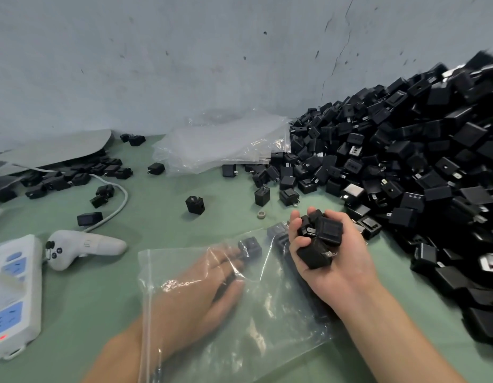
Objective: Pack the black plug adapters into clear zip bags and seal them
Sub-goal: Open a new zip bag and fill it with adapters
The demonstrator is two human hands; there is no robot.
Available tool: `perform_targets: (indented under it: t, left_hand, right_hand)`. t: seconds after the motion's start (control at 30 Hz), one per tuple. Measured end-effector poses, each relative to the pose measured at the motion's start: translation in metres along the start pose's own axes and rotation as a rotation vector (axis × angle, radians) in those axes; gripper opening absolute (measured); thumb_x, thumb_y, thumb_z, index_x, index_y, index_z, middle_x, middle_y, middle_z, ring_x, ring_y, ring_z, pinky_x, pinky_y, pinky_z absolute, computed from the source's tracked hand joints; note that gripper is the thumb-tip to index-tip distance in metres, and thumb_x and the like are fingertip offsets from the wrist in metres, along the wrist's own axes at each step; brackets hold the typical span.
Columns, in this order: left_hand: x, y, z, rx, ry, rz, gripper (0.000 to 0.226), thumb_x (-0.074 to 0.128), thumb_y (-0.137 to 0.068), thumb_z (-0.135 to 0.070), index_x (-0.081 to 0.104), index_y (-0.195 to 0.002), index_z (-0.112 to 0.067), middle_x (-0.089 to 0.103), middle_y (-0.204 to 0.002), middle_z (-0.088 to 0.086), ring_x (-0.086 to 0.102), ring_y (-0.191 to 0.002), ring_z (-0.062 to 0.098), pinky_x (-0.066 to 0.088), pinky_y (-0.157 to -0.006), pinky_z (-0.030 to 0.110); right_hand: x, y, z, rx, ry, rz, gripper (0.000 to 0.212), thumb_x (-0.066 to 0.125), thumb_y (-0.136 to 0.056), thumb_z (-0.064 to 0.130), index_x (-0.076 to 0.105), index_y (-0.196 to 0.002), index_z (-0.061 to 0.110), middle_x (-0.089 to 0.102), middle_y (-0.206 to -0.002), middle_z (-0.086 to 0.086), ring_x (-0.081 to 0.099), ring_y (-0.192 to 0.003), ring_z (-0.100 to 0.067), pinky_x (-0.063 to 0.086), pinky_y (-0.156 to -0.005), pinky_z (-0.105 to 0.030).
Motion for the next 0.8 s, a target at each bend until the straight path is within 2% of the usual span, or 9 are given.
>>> perform_targets:
  t: [0.07, 0.2, 0.3, 0.4, 0.47, 0.53, 0.6, 0.7, 0.8]
  left_hand:
    - [0.004, -0.001, 0.003, -0.012, 0.014, 0.043, 0.045, 0.037, -0.098, -0.057, 0.056, -0.134, -0.039, 0.035, -0.147, -0.032, 0.046, -0.123, -0.012, 0.034, -0.106, 0.012]
    - [0.005, -0.01, 0.0, 0.032, -0.088, 0.07, 0.052, 0.04, -0.1, -0.05, 0.045, -0.148, -0.029, 0.028, -0.154, -0.024, 0.031, -0.138, -0.005, 0.002, -0.111, 0.004]
    - [0.007, -0.018, -0.007, 0.079, -0.194, 0.118, 0.051, 0.04, -0.102, -0.039, 0.047, -0.147, -0.018, 0.038, -0.156, -0.006, 0.048, -0.134, 0.015, 0.017, -0.112, 0.018]
    - [0.011, -0.022, -0.009, 0.073, -0.224, 0.122, 0.048, 0.041, -0.101, -0.038, 0.051, -0.144, -0.019, 0.044, -0.154, -0.001, 0.055, -0.126, 0.02, 0.031, -0.112, 0.029]
    - [0.018, -0.02, -0.009, 0.033, -0.175, 0.129, 0.052, 0.028, -0.102, -0.044, 0.034, -0.153, -0.036, 0.025, -0.162, -0.012, 0.035, -0.14, 0.013, 0.016, -0.119, 0.024]
    - [0.025, -0.018, -0.005, -0.015, -0.162, 0.103, 0.054, 0.015, -0.099, -0.052, 0.015, -0.153, -0.05, 0.006, -0.164, -0.021, 0.012, -0.141, 0.006, -0.01, -0.112, 0.013]
    - [0.027, -0.017, -0.005, -0.039, -0.17, 0.091, 0.054, 0.009, -0.097, -0.054, 0.006, -0.151, -0.056, 0.0, -0.164, -0.024, 0.004, -0.137, 0.002, -0.018, -0.105, 0.009]
    - [0.025, -0.017, -0.004, -0.032, -0.167, 0.103, 0.053, 0.011, -0.097, -0.056, 0.01, -0.15, -0.056, -0.004, -0.162, -0.024, 0.003, -0.142, 0.004, -0.012, -0.109, 0.013]
    - [0.013, -0.01, -0.001, 0.005, -0.037, 0.084, 0.047, 0.026, -0.103, -0.05, 0.033, -0.15, -0.046, 0.009, -0.162, -0.022, 0.013, -0.148, -0.001, 0.004, -0.119, 0.019]
  right_hand:
    - [0.0, 0.0, 0.0, 0.002, -0.001, 0.004, 0.013, 0.057, -0.089, 0.027, 0.061, -0.097, 0.017, 0.066, -0.103, -0.009, 0.065, -0.067, -0.019, 0.046, -0.044, -0.022]
    - [0.0, 0.0, 0.0, 0.002, -0.003, 0.006, 0.013, 0.058, -0.089, 0.026, 0.061, -0.096, 0.017, 0.066, -0.102, -0.01, 0.065, -0.067, -0.02, 0.047, -0.043, -0.022]
    - [0.0, 0.0, 0.0, -0.002, -0.005, 0.012, 0.013, 0.058, -0.09, 0.027, 0.061, -0.096, 0.016, 0.065, -0.102, -0.009, 0.065, -0.066, -0.019, 0.047, -0.043, -0.022]
    - [0.0, -0.001, 0.0, -0.01, -0.003, 0.021, 0.013, 0.057, -0.09, 0.027, 0.061, -0.095, 0.016, 0.065, -0.101, -0.01, 0.065, -0.066, -0.019, 0.047, -0.043, -0.022]
    - [0.0, -0.001, 0.0, -0.014, 0.003, 0.019, 0.013, 0.057, -0.091, 0.027, 0.061, -0.095, 0.016, 0.065, -0.101, -0.01, 0.065, -0.066, -0.019, 0.047, -0.044, -0.022]
    - [0.0, -0.001, 0.0, -0.016, 0.005, 0.015, 0.014, 0.057, -0.091, 0.028, 0.061, -0.096, 0.016, 0.065, -0.102, -0.01, 0.065, -0.066, -0.019, 0.047, -0.044, -0.022]
    - [0.001, 0.0, 0.0, -0.016, 0.008, 0.013, 0.014, 0.056, -0.091, 0.028, 0.061, -0.096, 0.016, 0.065, -0.103, -0.01, 0.065, -0.066, -0.019, 0.047, -0.044, -0.022]
    - [0.001, 0.0, 0.0, -0.015, 0.012, 0.013, 0.014, 0.057, -0.092, 0.028, 0.061, -0.096, 0.016, 0.065, -0.102, -0.01, 0.065, -0.065, -0.019, 0.047, -0.044, -0.022]
    - [0.001, 0.002, 0.0, -0.01, 0.024, 0.015, 0.014, 0.057, -0.091, 0.029, 0.062, -0.096, 0.016, 0.066, -0.102, -0.009, 0.064, -0.066, -0.019, 0.046, -0.043, -0.022]
Point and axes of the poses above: each hand's wrist, its own y-axis away from the middle knuckle, its own x-axis out of the palm, z = x × y, the point moved 5 cm from there along -y, towards the middle knuckle
